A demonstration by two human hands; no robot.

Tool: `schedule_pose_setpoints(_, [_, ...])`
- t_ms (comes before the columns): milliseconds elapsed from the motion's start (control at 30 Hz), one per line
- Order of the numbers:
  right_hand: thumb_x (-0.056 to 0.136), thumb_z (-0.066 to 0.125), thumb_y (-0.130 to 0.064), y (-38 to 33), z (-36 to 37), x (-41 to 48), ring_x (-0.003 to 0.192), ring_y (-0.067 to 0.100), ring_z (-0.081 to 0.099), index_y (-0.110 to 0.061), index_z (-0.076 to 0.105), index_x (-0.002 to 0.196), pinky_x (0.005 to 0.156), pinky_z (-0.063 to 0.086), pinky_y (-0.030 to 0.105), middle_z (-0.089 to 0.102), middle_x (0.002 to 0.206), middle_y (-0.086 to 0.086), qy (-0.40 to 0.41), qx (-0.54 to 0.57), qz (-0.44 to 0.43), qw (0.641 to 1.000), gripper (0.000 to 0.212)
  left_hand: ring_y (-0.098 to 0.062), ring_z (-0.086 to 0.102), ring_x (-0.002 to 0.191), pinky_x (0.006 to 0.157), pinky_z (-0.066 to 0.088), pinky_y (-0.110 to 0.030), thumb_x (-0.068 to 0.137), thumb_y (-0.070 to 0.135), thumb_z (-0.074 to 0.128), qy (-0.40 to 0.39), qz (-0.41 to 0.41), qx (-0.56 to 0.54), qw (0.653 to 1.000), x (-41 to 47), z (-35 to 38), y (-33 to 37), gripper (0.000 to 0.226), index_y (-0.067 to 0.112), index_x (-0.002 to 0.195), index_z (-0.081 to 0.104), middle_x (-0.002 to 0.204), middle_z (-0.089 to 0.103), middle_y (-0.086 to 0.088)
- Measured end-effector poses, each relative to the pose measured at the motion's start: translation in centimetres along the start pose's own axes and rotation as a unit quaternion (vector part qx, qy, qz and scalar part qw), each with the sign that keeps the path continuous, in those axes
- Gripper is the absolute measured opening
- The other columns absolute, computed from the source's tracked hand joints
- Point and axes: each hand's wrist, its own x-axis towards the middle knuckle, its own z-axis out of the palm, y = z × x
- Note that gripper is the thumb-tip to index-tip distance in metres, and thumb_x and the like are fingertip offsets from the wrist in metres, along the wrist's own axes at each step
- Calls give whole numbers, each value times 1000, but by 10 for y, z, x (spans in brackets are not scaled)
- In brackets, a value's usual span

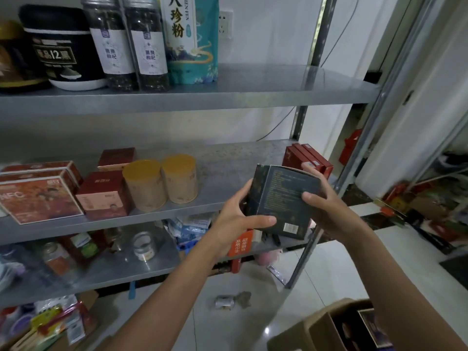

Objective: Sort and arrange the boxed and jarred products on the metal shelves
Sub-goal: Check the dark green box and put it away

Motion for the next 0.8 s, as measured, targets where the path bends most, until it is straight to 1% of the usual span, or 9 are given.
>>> schedule_pose_setpoints(100, [49, 91, -49, 2, -6, -12, 112, 25, 64, -34, 55, 129, 83, 56, 35, 65, 121, 1, -28, -3, -11, 1000, 89, -5, 59, 117, 98, 51, -29, 67, 34, 82, -76, -20, -27, 997, 2, 5, -8, 71, 52, 128, 51, 124, 64, 18])
schedule_pose_setpoints(167, [54, 87, -46, 9, 0, -24, 106, 26, 66, -35, 65, 110, 75, 57, 30, 70, 109, -1, 62, 1, -36, 997, 61, -4, 63, 111, 89, 52, -19, 76, 30, 76, -86, -31, -34, 995, 3, 8, -8, 59, 35, 131, 56, 119, 68, 13])
schedule_pose_setpoints(267, [57, 90, -43, 24, 7, -38, 102, 19, 65, -34, 57, 109, 75, 57, 30, 64, 112, -5, 249, -37, -57, 966, 62, 3, 65, 101, 78, 50, -10, 83, 21, 72, -54, -9, 6, 998, 4, 17, -9, 33, 37, 110, 64, 108, 71, 19])
schedule_pose_setpoints(333, [55, 86, -48, 32, 14, -44, 101, 9, 58, -30, 51, 117, 71, 53, 23, 56, 113, -10, 352, -73, -57, 931, 74, -3, 55, 119, 91, 51, -21, 75, 30, 79, -75, 2, 73, 995, 5, 34, -15, 63, 34, 131, 50, 130, 60, 11])
schedule_pose_setpoints(433, [65, 85, -42, 40, 19, -46, 102, 7, 56, -24, 44, 123, 66, 50, 18, 53, 113, -8, 418, -54, -36, 906, 73, -14, 16, 139, 111, 30, -38, 61, 48, 86, -61, -18, 251, 966, 6, 72, -29, 125, 37, 151, -1, 151, 10, 12])
schedule_pose_setpoints(500, [71, 81, -45, 42, 12, -50, 102, 8, 55, -23, 43, 123, 66, 50, 18, 52, 114, -5, 407, -65, 1, 911, 68, -8, 18, 129, 104, 30, -32, 63, 42, 87, -10, -3, 255, 967, 12, 84, -36, 119, 41, 149, 4, 142, 15, 16])
schedule_pose_setpoints(600, [63, 72, -58, 31, -15, -64, 99, 14, 59, -25, 49, 117, 73, 54, 29, 58, 111, -1, 325, -71, 58, 941, 68, 2, 43, 118, 92, 44, -20, 68, 22, 86, -50, -43, 118, 991, 28, 77, -37, 85, 43, 135, 37, 133, 45, 15])
schedule_pose_setpoints(733, [54, 80, -66, 16, -66, -86, 114, 21, 58, -29, 53, 123, 103, 45, 47, 59, 125, -2, 206, -163, 84, 961, 82, -22, 61, 116, 98, 51, -45, 69, 10, 78, -159, -117, -40, 979, 44, 71, -28, 65, 32, 126, 56, 120, 66, -2])
schedule_pose_setpoints(800, [53, 85, -59, 14, -86, -91, 122, 24, 56, -28, 49, 133, 107, 41, 45, 57, 132, 1, 150, -147, 94, 973, 93, -24, 61, 117, 102, 47, -44, 70, 15, 74, -213, -125, -35, 968, 52, 83, -28, 65, 26, 132, 55, 121, 66, -6])
